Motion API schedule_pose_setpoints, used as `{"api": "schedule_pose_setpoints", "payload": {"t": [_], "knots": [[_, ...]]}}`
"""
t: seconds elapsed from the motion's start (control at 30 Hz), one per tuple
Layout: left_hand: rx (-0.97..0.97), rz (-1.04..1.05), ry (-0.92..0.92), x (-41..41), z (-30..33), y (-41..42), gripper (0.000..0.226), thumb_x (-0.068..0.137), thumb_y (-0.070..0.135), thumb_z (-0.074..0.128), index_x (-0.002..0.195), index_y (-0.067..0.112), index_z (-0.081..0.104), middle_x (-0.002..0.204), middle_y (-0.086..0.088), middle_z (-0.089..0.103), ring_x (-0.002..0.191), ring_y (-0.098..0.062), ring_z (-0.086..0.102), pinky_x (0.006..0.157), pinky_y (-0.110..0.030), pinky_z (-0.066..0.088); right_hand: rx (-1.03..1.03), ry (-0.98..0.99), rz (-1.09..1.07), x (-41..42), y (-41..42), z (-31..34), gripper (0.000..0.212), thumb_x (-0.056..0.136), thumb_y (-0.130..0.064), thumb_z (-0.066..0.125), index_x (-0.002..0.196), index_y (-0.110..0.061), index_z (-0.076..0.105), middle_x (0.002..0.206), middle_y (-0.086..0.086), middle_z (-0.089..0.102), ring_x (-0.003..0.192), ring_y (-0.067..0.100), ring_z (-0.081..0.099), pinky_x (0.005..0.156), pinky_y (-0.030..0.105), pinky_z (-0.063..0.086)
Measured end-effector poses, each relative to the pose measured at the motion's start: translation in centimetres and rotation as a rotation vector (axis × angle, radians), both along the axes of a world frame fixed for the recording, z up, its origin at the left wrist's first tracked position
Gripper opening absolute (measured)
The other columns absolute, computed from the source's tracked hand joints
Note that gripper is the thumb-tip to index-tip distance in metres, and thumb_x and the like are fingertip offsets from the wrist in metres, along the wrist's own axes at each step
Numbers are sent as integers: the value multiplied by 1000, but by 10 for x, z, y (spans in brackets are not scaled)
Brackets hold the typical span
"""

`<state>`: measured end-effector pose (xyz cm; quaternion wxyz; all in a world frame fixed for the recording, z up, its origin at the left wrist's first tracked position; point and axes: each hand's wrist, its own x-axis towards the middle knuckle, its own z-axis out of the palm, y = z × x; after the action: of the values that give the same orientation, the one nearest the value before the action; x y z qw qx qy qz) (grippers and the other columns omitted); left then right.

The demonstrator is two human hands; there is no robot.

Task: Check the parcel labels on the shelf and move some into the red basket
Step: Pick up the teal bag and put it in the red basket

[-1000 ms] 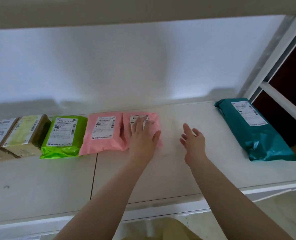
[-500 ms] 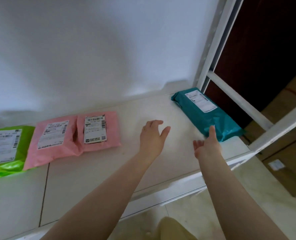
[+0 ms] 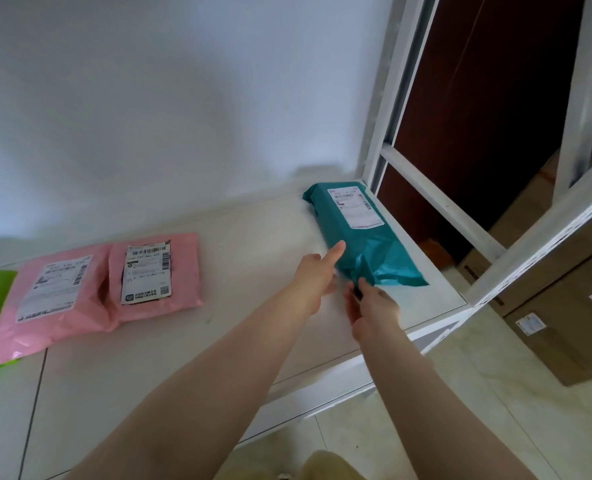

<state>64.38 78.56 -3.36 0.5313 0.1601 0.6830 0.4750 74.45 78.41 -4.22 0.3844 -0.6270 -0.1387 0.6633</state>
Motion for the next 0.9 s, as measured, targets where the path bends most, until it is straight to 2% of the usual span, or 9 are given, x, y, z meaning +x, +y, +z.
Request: {"api": "schedule_pose_setpoints", "payload": {"t": [0.1,0.17,0.23,0.3,0.4,0.57,0.67,0.8,0.9], "knots": [[14,98,-91,-9,-11,12,104,44,75,73,121,7,56,113,-9,69,96,-29,70,85,-44,59,3,111,83,-8,-14,-6,14,94,-13,67,107,-8,68,98,10,73,76,17,68,63,27,57],[20,169,-122,-17,-27,22,112,35,72,77,124,7,53,115,-12,69,94,-30,71,82,-45,60,26,120,164,-12,-22,-8,6,94,-11,65,100,-12,67,92,7,72,75,15,67,59,25,56],[37,220,-161,-21,-19,21,97,52,58,84,126,2,53,118,-18,68,94,-34,71,81,-47,60,61,93,242,-14,-29,-7,4,95,-12,64,97,-14,66,90,5,72,78,16,67,65,26,55],[67,278,-179,-24,-9,15,67,78,35,79,128,-3,54,121,-20,67,99,-35,69,82,-43,59,91,51,284,-14,-31,-6,3,95,-14,65,98,-15,65,91,5,70,81,17,65,70,27,54],[116,343,-215,-33,-4,9,51,87,24,72,126,-4,55,122,-16,66,102,-34,68,68,-35,59,144,62,325,-12,-26,0,22,94,-17,66,114,-13,60,105,7,69,96,22,66,80,31,54],[200,404,-139,-60,16,-15,50,87,23,73,126,3,51,122,-14,66,101,-31,68,70,-38,60,214,91,299,-12,-7,16,64,87,-27,74,143,-13,45,133,12,60,113,26,61,98,39,50],[226,396,-94,-75,29,-42,57,87,23,73,133,9,44,124,-8,63,102,-28,67,76,-39,59,263,-9,440,-21,6,36,71,88,-41,71,149,-20,41,143,7,52,115,23,55,95,39,46],[243,344,-84,-87,45,-87,60,87,23,72,139,18,43,124,-6,65,103,-27,68,87,-44,57,396,-60,677,-36,11,55,71,86,-47,70,148,-24,43,135,0,59,121,22,56,98,37,49],[275,305,-101,-90,53,-115,53,88,19,71,136,21,48,118,-3,68,102,-25,67,79,-39,57,478,-5,765,-45,3,65,65,88,-40,71,145,-20,47,116,-6,67,103,10,64,80,25,52]]}}
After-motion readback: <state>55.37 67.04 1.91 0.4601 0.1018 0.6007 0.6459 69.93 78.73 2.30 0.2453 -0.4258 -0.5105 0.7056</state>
